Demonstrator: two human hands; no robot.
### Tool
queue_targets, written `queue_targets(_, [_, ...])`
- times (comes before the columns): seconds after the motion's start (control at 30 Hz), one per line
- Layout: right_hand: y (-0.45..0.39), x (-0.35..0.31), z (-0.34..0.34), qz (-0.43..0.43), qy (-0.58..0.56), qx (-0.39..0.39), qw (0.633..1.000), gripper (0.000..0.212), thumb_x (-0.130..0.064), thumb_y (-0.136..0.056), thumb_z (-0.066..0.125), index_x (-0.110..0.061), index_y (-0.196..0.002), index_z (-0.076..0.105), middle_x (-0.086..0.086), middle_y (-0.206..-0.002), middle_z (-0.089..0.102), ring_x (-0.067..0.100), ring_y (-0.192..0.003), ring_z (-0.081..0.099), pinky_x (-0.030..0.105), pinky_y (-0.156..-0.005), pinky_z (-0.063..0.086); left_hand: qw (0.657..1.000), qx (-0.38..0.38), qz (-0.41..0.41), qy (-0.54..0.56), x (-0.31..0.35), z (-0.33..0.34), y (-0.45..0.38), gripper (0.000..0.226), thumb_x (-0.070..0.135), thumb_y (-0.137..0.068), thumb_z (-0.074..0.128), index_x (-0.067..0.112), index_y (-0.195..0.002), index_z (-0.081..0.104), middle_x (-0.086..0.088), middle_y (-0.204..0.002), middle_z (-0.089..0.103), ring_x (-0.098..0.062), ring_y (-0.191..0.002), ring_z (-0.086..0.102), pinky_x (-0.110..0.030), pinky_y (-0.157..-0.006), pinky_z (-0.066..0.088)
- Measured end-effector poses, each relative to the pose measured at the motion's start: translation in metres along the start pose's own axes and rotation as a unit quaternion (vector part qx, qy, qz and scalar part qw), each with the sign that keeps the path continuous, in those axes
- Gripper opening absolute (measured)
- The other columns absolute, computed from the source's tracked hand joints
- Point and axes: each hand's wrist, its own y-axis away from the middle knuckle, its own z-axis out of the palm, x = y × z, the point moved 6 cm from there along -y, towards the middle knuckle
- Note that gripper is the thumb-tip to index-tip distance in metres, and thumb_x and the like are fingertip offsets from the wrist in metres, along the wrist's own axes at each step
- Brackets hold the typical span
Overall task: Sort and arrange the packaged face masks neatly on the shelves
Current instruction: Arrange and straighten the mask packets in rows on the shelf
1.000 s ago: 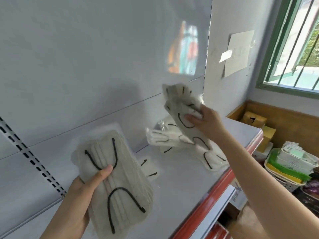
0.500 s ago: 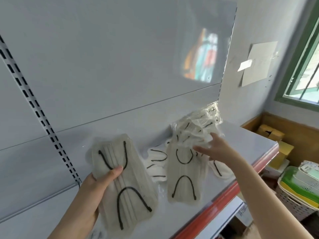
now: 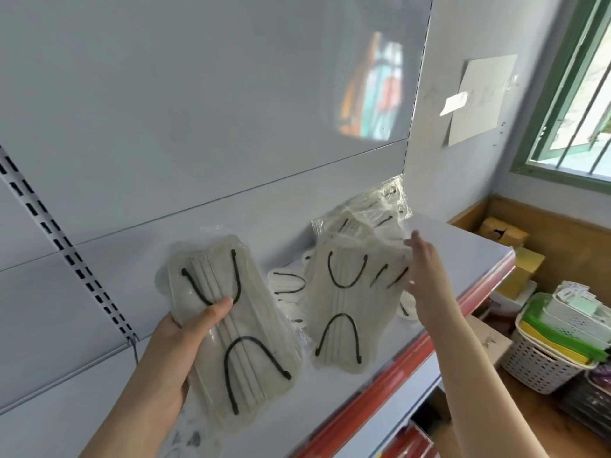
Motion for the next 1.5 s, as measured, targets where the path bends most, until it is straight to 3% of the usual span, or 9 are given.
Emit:
queue_targets(0.13, [0.017, 0.014, 0.019, -0.005, 0.122, -0.029, 0.992, 0.062, -0.035, -0.079, 0.083, -0.024, -0.130, 0.049, 0.000, -0.109, 0.062, 0.023, -0.088, 0.066, 0.041, -0.078, 0.059, 1.000, -0.015, 0.004, 0.000, -0.002, 0.006, 0.002, 0.044, 0.030, -0.071, 0.076, 0.020, -0.113, 0.071, -0.003, -0.099, 0.080, -0.024, -0.098, 0.074, -0.042, -0.089, 0.054])
queue_targets(0.37, [0.024, -0.029, 0.015, -0.107, -0.149, -0.023, 0.983, 0.031, -0.010, -0.095, 0.064, -0.014, -0.125, 0.058, 0.004, -0.090, 0.070, 0.018, -0.079, 0.066, 0.031, -0.072, 0.058, 1.000, -0.007, 0.016, 0.022, -0.002, -0.003, 0.002, 0.051, 0.027, -0.068, 0.086, 0.020, -0.117, 0.070, -0.002, -0.102, 0.080, -0.018, -0.092, 0.077, -0.041, -0.087, 0.056])
queue_targets(0.57, [0.030, -0.063, 0.037, -0.273, 0.101, 0.072, 0.954, 0.028, -0.010, -0.100, 0.045, -0.021, -0.126, 0.049, 0.003, -0.074, 0.059, 0.008, -0.063, 0.051, 0.023, -0.061, 0.041, 1.000, 0.003, 0.012, 0.022, -0.008, -0.004, 0.000, 0.044, 0.035, -0.073, 0.078, 0.023, -0.114, 0.070, 0.001, -0.097, 0.080, -0.021, -0.095, 0.075, -0.040, -0.081, 0.057])
queue_targets(0.7, [0.012, -0.033, 0.066, -0.206, 0.145, 0.022, 0.968, 0.041, -0.010, -0.100, 0.044, -0.019, -0.139, 0.044, -0.003, -0.072, 0.056, 0.003, -0.070, 0.052, 0.027, -0.070, 0.044, 1.000, 0.001, 0.030, -0.009, -0.011, -0.001, 0.000, 0.045, 0.040, -0.073, 0.079, 0.028, -0.116, 0.069, 0.005, -0.100, 0.080, -0.019, -0.100, 0.074, -0.047, -0.094, 0.056])
queue_targets(0.83, [0.006, -0.048, 0.045, -0.199, 0.039, 0.124, 0.971, 0.040, -0.012, -0.100, 0.045, -0.022, -0.139, 0.047, -0.007, -0.082, 0.056, 0.003, -0.071, 0.052, 0.027, -0.076, 0.045, 0.999, 0.015, 0.036, -0.001, -0.010, -0.007, -0.001, 0.044, 0.040, -0.074, 0.080, 0.030, -0.116, 0.069, 0.006, -0.102, 0.079, -0.018, -0.101, 0.074, -0.049, -0.097, 0.055])
queue_targets(1.03, [0.015, -0.129, -0.012, -0.333, -0.144, 0.308, 0.880, 0.045, -0.007, -0.089, 0.036, -0.017, -0.130, 0.051, 0.006, -0.123, 0.061, 0.019, -0.104, 0.061, 0.035, -0.090, 0.054, 0.998, 0.012, 0.037, 0.038, -0.006, -0.011, 0.000, 0.049, 0.032, -0.073, 0.081, 0.023, -0.119, 0.069, -0.001, -0.103, 0.079, -0.022, -0.096, 0.076, -0.049, -0.090, 0.058])
queue_targets(1.13, [0.027, -0.145, 0.012, -0.315, -0.133, 0.213, 0.915, 0.044, -0.014, -0.084, 0.039, -0.029, -0.121, 0.057, -0.002, -0.112, 0.064, 0.018, -0.098, 0.062, 0.046, -0.091, 0.051, 0.999, 0.001, 0.031, 0.021, -0.004, -0.009, 0.000, 0.051, 0.032, -0.070, 0.081, 0.024, -0.118, 0.068, -0.002, -0.102, 0.079, -0.022, -0.096, 0.076, -0.051, -0.091, 0.058])
queue_targets(1.33, [0.086, -0.129, 0.124, -0.337, 0.060, -0.046, 0.938, 0.046, 0.001, -0.089, 0.041, -0.026, -0.125, 0.055, -0.011, -0.095, 0.064, -0.001, -0.064, 0.051, 0.011, -0.062, 0.039, 0.999, 0.001, 0.037, -0.027, 0.001, -0.003, 0.003, 0.052, 0.038, -0.072, 0.082, 0.021, -0.119, 0.069, 0.000, -0.098, 0.080, -0.020, -0.092, 0.076, -0.046, -0.089, 0.060])
queue_targets(1.5, [0.120, -0.092, 0.174, -0.356, 0.199, -0.148, 0.901, 0.048, -0.002, -0.097, 0.040, -0.022, -0.139, 0.047, -0.004, -0.133, 0.055, 0.012, -0.103, 0.055, 0.023, -0.080, 0.039, 1.000, -0.014, 0.018, 0.018, 0.009, -0.009, 0.014, 0.052, 0.069, -0.091, 0.052, 0.031, -0.123, 0.067, 0.006, -0.112, 0.078, -0.014, -0.104, 0.074, -0.040, -0.099, 0.054])
